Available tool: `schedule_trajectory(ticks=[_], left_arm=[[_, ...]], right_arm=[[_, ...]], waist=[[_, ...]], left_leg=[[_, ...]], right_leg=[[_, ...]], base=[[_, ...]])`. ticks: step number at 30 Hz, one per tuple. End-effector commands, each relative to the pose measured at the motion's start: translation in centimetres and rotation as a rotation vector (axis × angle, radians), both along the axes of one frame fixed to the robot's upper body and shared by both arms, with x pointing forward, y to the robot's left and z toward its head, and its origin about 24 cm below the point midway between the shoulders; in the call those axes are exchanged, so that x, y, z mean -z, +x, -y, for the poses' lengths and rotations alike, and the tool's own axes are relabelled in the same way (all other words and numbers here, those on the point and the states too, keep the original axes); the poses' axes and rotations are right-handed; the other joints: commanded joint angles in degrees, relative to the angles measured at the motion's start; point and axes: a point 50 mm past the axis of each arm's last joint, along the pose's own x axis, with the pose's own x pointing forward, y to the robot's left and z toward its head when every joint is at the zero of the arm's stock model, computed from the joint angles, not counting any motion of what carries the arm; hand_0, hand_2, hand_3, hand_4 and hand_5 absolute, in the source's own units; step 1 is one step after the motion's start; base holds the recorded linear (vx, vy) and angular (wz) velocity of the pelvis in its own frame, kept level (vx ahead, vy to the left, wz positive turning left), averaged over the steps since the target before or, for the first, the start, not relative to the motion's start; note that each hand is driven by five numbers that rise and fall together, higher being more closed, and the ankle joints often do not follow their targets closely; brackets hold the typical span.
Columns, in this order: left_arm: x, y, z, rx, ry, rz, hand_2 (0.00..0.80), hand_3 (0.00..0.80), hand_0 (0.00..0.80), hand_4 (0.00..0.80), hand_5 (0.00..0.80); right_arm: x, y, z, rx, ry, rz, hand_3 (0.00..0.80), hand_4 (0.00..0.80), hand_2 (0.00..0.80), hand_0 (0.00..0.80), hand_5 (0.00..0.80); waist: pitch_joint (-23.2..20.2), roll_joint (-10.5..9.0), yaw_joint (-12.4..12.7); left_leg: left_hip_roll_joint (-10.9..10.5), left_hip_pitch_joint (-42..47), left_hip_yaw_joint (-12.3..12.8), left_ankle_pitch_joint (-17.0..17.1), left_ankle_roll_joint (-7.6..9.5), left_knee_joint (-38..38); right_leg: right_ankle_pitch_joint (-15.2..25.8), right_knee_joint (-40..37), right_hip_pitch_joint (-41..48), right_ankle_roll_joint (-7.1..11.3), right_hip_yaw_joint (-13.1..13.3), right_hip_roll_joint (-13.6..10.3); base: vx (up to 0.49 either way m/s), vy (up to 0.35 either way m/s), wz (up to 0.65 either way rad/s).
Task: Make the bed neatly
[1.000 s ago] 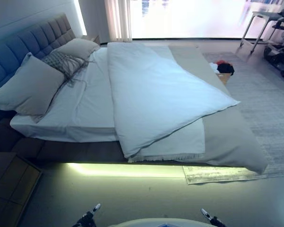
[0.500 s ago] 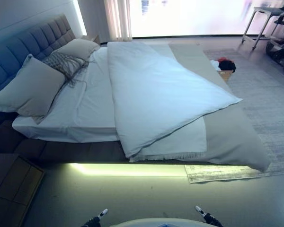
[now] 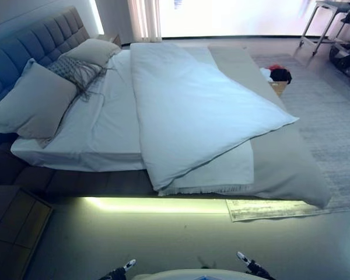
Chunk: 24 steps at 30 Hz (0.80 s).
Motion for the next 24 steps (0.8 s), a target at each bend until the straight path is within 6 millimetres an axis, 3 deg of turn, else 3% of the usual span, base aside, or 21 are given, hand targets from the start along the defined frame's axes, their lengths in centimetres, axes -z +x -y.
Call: schedule_trajectory(ticks=[1,3,5,7,9,11,12,14,16,18,24], left_arm=[[-0.2,1.9,-0.1,-0.059,0.028,0.037,0.000,0.000,0.000,0.000,0.000],[-0.2,1.8,-0.2,-0.092,0.024,0.044,0.000,0.000,0.000,0.000,0.000],[-0.2,1.5,-0.2,-0.126,0.013,0.040,0.000,0.000,0.000,0.000,0.000],[-0.1,1.1,-0.2,-0.143,0.008,0.032,0.000,0.000,0.000,0.000,0.000],[-0.1,0.4,-0.4,-0.165,0.007,0.026,0.000,0.000,0.000,0.000,0.000],[-0.1,0.2,-0.5,-0.165,0.016,0.022,0.000,0.000,0.000,0.000,0.000],[-0.1,0.1,-0.6,-0.166,0.022,0.020,0.000,0.000,0.000,0.000,0.000],[-0.1,-0.1,-0.6,-0.171,0.034,0.017,0.000,0.000,0.000,0.000,0.000],[-0.1,-0.2,-0.6,-0.179,0.040,0.014,0.000,0.000,0.000,0.000,0.000],[-0.1,-0.1,-0.8,-0.186,0.045,0.016,0.000,0.000,0.000,0.000,0.000],[-0.4,0.6,-1.7,-0.184,0.072,0.032,0.000,0.000,0.000,0.000,0.000]], right_arm=[[-0.2,3.3,-1.4,-0.090,0.038,0.052,0.000,0.000,0.000,0.000,0.000],[-0.5,4.1,-0.9,-0.137,0.012,0.079,0.000,0.000,0.000,0.000,0.000],[-0.7,4.2,-0.2,-0.146,-0.021,0.067,0.000,0.000,0.000,0.000,0.000],[-0.7,4.0,0.3,-0.139,-0.036,0.059,0.000,0.000,0.000,0.000,0.000],[-0.8,3.7,0.9,-0.129,-0.060,0.049,0.000,0.000,0.000,0.000,0.000],[-0.9,3.5,1.4,-0.125,-0.094,0.042,0.000,0.000,0.000,0.000,0.000],[-0.9,3.4,1.6,-0.131,-0.104,0.038,0.000,0.000,0.000,0.000,0.000],[-0.8,2.8,1.8,-0.097,-0.101,0.028,0.000,0.000,0.000,0.000,0.000],[-0.7,2.1,1.9,-0.066,-0.095,0.016,0.000,0.000,0.000,0.000,0.000],[-0.6,1.4,1.9,-0.041,-0.095,-0.005,0.000,0.000,0.000,0.000,0.000],[-0.3,0.8,0.9,-0.044,-0.040,-0.005,0.000,0.000,0.000,0.000,0.000]], waist=[[2.6,-4.29,-1.8],[4.5,-4.35,-1.2],[6.4,-3.29,-0.2],[7.3,-2.17,0.6],[7.6,-0.69,1.9],[7.5,-0.75,3.6],[7.3,-1.24,4.4],[6.4,-1.74,5.1],[5.5,-1.63,4.9],[4.4,-1.36,4.3],[2.8,-1.90,4.9]], left_leg=[[-1.4,-6.4,-1.1,-0.2,2.53,18.0],[0.2,-14.6,-1.4,5.5,1.44,29.8],[-0.7,-20.0,-2.3,9.5,0.22,32.8],[-1.6,-20.7,-2.3,11.5,-0.26,28.6],[-1.0,-20.7,-1.9,13.8,-0.51,16.6],[-0.4,-20.9,-3.1,15.3,-0.79,5.4],[-0.1,-20.6,-3.5,15.1,-0.93,0.1],[0.7,-21.5,-4.1,13.7,-1.37,-2.9],[1.9,-20.8,-2.6,13.2,-1.50,-2.9],[2.5,-19.4,0.0,12.5,-1.13,-2.5],[0.7,-18.6,0.6,11.2,0.85,2.2]], right_leg=[[-2.3,5.6,0.3,0.27,0.6,-1.6],[-3.5,8.2,0.1,-1.85,0.9,-1.0],[-5.0,9.9,1.2,-2.44,1.5,-0.1],[-6.3,10.0,3.0,-2.11,2.3,1.0],[-8.2,9.4,6.4,-1.22,3.9,2.8],[-9.8,7.5,10.6,-0.29,6.3,3.1],[-10.6,6.5,12.8,0.17,7.5,2.5],[-12.0,5.5,15.3,0.60,8.7,1.8],[-13.2,5.1,16.7,1.01,8.9,1.2],[-14.1,5.7,17.3,1.96,7.8,0.0],[-14.0,7.6,17.4,4.07,4.8,-3.9]], base=[[0.013,-0.127,-0.19],[0.022,-0.106,-0.36],[0.120,-0.013,-0.46],[0.227,0.053,-0.33],[0.368,0.087,-0.45],[0.414,0.076,-0.49],[0.383,0.061,-0.32],[0.341,0.086,-0.29],[0.319,0.173,-0.20],[0.324,0.227,-0.07],[0.331,0.233,-0.14]])
